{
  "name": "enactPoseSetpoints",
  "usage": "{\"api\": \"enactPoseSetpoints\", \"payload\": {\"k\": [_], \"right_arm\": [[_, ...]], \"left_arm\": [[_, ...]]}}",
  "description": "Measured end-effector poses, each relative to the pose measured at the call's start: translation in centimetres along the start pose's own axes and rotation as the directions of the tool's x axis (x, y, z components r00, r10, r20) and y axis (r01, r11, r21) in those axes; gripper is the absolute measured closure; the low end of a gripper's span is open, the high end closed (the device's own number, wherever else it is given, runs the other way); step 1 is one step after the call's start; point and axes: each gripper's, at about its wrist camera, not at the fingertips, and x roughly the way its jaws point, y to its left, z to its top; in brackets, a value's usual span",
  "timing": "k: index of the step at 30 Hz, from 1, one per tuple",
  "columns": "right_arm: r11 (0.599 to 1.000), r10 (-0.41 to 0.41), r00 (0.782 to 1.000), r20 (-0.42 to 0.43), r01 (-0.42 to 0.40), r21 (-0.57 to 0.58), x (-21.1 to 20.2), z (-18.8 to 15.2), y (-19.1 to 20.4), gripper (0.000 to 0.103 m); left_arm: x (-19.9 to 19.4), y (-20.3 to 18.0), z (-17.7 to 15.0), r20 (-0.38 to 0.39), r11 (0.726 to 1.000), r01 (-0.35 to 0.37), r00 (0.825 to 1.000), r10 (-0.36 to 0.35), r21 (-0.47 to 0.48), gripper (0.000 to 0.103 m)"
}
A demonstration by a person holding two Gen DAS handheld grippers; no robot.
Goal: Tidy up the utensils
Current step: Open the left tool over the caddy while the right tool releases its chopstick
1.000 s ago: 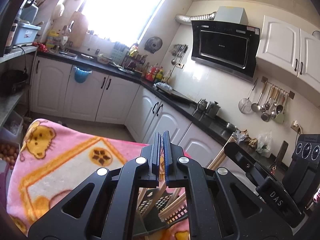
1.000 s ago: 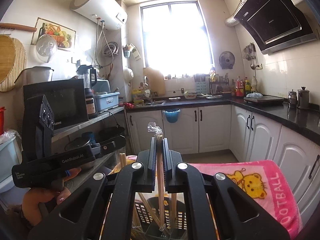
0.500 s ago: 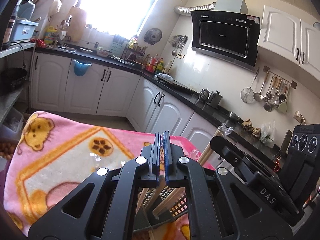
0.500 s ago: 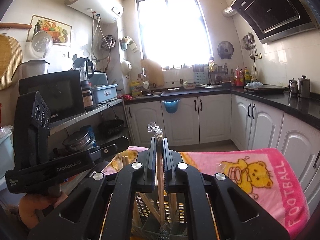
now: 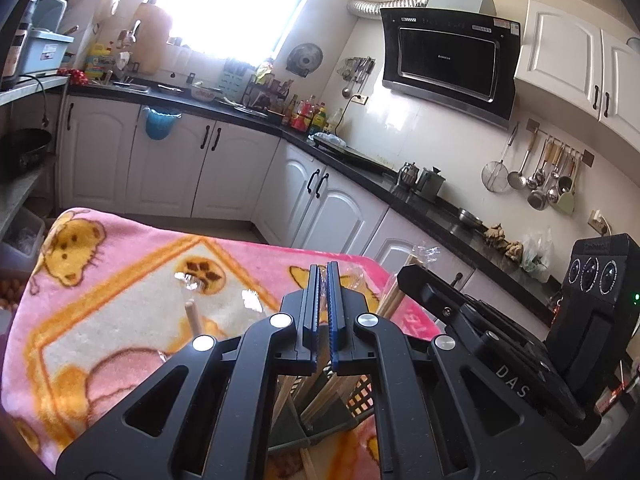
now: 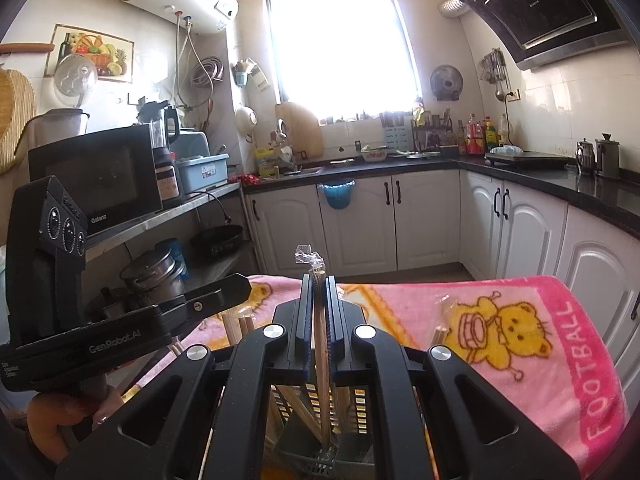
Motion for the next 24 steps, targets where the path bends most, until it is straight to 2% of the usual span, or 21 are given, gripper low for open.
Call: {"api": "enactPoseSetpoints", "payload": {"k": [5,8,12,18,22,24], "right_arm": [[1.000,-0.012,1.000,-0.021,0.013,0.012,-0.1,-0.3,-0.4,0.096],[0.999,-0.018,1.000,-0.025,0.018,0.026,-0.3,-0.5,-0.8,0.084],[0.999,-0.026,0.999,-0.030,0.027,0.040,-0.9,-0.9,-1.2,0.083],[0.997,-0.037,0.999,-0.037,0.039,0.060,-2.3,-1.2,-1.9,0.074],[0.997,-0.044,0.997,-0.060,0.048,0.063,-3.2,-1.5,-2.2,0.070],[0.997,-0.044,0.996,-0.073,0.049,0.067,-3.6,-1.6,-2.4,0.066]], "left_arm": [[-0.1,0.1,-0.4,-0.009,1.000,-0.019,1.000,0.019,0.002,0.102],[-0.2,0.2,-0.5,-0.019,0.999,-0.035,0.999,0.035,0.004,0.102],[-0.5,0.3,-0.7,-0.022,0.999,-0.053,0.998,0.053,0.007,0.100],[-1.4,0.6,-0.9,-0.017,0.997,-0.078,0.997,0.078,0.001,0.087],[-2.2,0.4,-1.0,-0.006,0.995,-0.097,0.995,0.097,0.003,0.071],[-2.7,0.2,-1.1,0.000,0.995,-0.103,0.995,0.103,0.008,0.069]]}}
